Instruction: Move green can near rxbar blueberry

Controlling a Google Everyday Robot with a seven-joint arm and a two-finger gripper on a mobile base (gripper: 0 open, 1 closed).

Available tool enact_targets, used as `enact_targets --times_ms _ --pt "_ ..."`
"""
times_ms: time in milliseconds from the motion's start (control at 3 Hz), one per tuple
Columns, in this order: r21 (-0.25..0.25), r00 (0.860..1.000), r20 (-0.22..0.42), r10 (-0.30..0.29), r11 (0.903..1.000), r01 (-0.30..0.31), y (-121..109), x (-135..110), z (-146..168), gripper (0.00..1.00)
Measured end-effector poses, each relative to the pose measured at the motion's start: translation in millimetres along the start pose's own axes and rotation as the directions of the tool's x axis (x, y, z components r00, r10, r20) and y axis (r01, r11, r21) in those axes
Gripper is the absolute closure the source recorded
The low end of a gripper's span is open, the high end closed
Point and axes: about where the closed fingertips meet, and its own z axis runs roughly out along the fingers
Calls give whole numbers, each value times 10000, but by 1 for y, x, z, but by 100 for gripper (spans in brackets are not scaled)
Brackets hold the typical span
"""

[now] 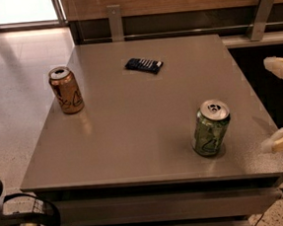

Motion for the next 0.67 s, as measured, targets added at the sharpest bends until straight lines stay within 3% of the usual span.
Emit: enact_targets --times_ms 667 --pt "-400 9922 1095 595 9977 -554 2 28 22 0"
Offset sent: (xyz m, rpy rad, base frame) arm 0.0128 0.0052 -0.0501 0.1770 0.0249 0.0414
